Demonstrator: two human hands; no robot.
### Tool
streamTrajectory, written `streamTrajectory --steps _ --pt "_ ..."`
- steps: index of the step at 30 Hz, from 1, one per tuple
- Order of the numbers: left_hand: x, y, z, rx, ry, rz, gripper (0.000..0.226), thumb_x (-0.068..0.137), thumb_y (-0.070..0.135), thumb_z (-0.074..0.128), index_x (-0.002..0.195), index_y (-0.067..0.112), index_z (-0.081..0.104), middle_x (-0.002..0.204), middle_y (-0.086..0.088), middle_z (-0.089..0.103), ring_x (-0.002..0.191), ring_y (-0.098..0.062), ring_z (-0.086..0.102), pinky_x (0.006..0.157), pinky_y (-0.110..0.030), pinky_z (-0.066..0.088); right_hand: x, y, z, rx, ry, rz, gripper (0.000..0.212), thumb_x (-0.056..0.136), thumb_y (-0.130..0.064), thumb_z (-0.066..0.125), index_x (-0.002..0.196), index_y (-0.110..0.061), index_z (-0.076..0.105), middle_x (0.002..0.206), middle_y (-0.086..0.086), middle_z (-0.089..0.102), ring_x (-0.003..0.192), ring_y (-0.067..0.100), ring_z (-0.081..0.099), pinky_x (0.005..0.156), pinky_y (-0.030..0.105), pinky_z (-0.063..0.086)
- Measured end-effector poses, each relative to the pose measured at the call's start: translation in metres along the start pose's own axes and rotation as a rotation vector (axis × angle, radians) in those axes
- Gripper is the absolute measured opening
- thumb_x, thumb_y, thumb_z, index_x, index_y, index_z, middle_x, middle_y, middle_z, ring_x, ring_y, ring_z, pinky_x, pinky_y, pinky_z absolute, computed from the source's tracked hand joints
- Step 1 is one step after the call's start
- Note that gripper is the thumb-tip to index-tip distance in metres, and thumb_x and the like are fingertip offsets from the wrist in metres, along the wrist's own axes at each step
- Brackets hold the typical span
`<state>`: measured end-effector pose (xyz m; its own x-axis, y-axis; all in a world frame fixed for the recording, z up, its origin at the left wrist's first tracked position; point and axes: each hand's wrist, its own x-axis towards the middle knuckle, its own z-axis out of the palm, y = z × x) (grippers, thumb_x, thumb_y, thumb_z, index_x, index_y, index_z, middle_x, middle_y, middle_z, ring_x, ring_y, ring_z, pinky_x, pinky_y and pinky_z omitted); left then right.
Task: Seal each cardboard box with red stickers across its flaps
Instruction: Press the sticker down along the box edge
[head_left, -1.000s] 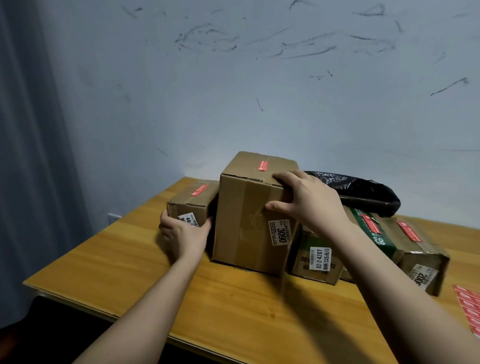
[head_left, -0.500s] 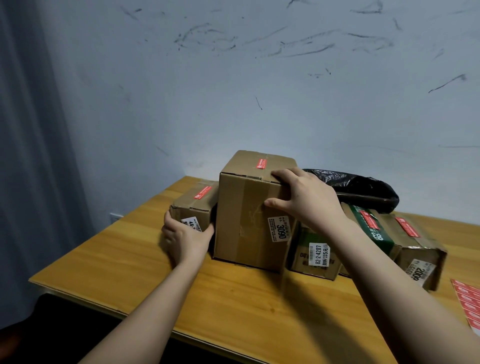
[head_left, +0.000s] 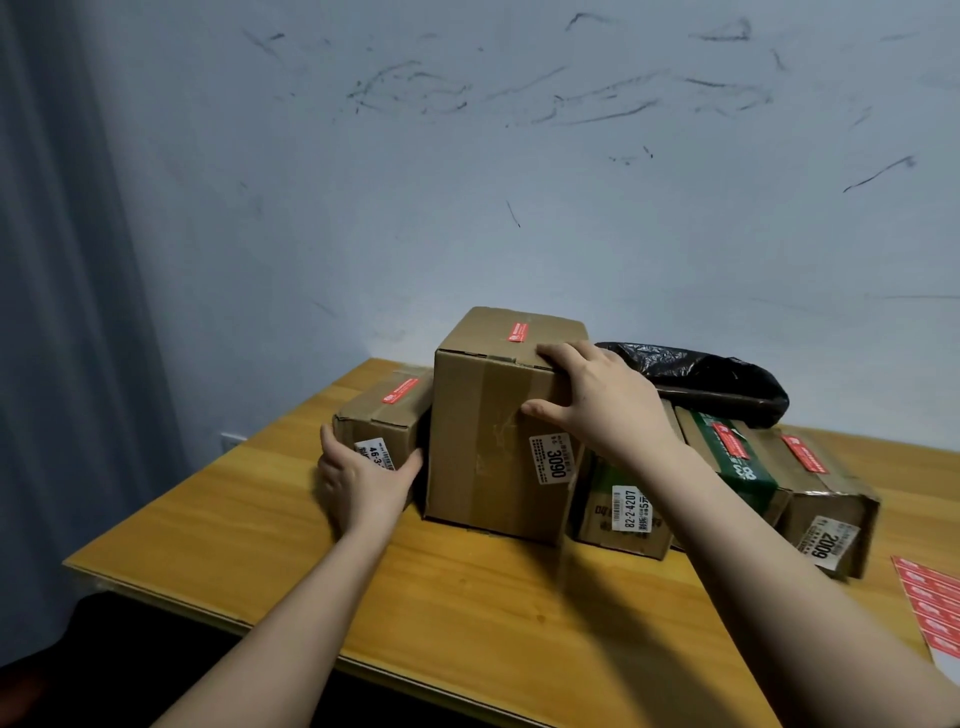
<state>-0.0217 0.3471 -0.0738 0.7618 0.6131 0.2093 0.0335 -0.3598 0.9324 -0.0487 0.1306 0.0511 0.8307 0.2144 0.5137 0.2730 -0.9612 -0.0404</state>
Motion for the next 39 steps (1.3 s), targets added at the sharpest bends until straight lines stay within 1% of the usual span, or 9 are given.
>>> streamTrajectory --steps 5,10,14,18,22,26,29,34,39 --pt "-0.011 0.0 -0.011 0.009 0.063 0.092 0.102 0.078 0.035 0.07 0.152 0.017 0.003 0.156 -0.012 0.011 0.14 -0.034 0.022 0.113 -0.048 0.019 -0.009 0.008 -0.001 0.079 0.07 0.032 0.066 0.088 -0.061 0.051 0.143 -0.027 0.037 0.141 -0.001 0.046 0.129 0.021 0.042 0.098 0.036 0.041" --pt "-0.056 0.02 -0.018 -0.066 0.251 0.779 0.071 0.082 0.031 0.048 0.144 0.005 0.024 0.147 -0.02 0.026 0.138 -0.035 0.027 0.113 -0.051 0.025 -0.033 0.029 -0.006 0.162 0.173 0.086 0.052 0.092 -0.053 0.049 0.135 -0.023 0.048 0.132 0.003 0.053 0.122 0.024 0.047 0.094 0.037 0.041" --pt "-0.098 0.066 0.001 0.045 0.066 1.25 0.063 0.081 0.031 0.055 0.136 0.009 0.034 0.141 -0.011 0.034 0.137 -0.029 0.033 0.117 -0.05 0.016 -0.058 0.057 -0.009 0.125 0.152 0.167 0.045 0.096 -0.046 0.047 0.135 -0.022 0.049 0.135 0.003 0.052 0.124 0.025 0.046 0.095 0.039 0.039" --pt "-0.146 0.092 0.041 0.261 -0.241 1.493 0.068 0.077 0.037 0.056 0.137 0.011 0.038 0.139 -0.008 0.04 0.135 -0.024 0.037 0.118 -0.045 0.019 -0.086 0.102 -0.017 0.037 0.106 0.284 0.046 0.095 -0.046 0.046 0.136 -0.024 0.047 0.136 0.003 0.052 0.124 0.026 0.046 0.096 0.041 0.04" --pt "-0.174 0.111 0.075 0.587 -0.373 1.388 0.073 0.075 0.048 0.058 0.136 0.012 0.045 0.141 -0.01 0.045 0.136 -0.025 0.034 0.117 -0.046 0.019 -0.114 0.146 -0.028 -0.104 0.017 0.372 0.056 0.094 -0.054 0.044 0.143 -0.028 0.037 0.142 0.0 0.047 0.131 0.022 0.042 0.099 0.04 0.037" --pt "-0.18 0.13 0.096 0.843 -0.489 1.216 0.078 0.091 0.055 0.042 0.152 0.018 0.011 0.16 -0.008 0.004 0.148 -0.026 -0.002 0.118 -0.051 -0.005 -0.129 0.175 -0.029 -0.186 -0.18 0.343 0.068 0.088 -0.066 0.045 0.147 -0.04 0.024 0.155 -0.007 0.027 0.144 0.017 0.02 0.111 0.042 0.024" --pt "-0.181 0.135 0.107 0.902 -0.49 1.206 0.074 0.093 0.056 0.039 0.152 0.023 0.009 0.16 -0.007 0.003 0.147 -0.028 -0.003 0.117 -0.053 -0.007 -0.135 0.18 -0.016 -0.181 -0.294 0.307 0.067 0.09 -0.065 0.043 0.148 -0.045 0.018 0.161 -0.009 0.01 0.149 0.017 0.004 0.118 0.049 0.013" --pt "-0.178 0.128 0.116 0.918 -0.492 1.125 0.069 0.094 0.056 0.037 0.151 0.026 0.012 0.159 -0.007 0.011 0.147 -0.031 0.003 0.117 -0.055 -0.001 -0.14 0.179 0.006 -0.155 -0.138 0.313 0.055 0.095 -0.056 0.04 0.146 -0.047 0.023 0.153 -0.009 0.03 0.144 0.016 0.021 0.116 0.047 0.014" --pt "-0.172 0.117 0.118 0.877 -0.461 1.082 0.065 0.096 0.053 0.034 0.151 0.025 0.014 0.159 -0.007 0.012 0.147 -0.029 0.006 0.117 -0.051 0.006 -0.139 0.178 0.023 -0.126 0.031 0.32 0.042 0.097 -0.044 0.047 0.138 -0.042 0.044 0.136 -0.007 0.053 0.136 0.02 0.037 0.113 0.051 0.018"
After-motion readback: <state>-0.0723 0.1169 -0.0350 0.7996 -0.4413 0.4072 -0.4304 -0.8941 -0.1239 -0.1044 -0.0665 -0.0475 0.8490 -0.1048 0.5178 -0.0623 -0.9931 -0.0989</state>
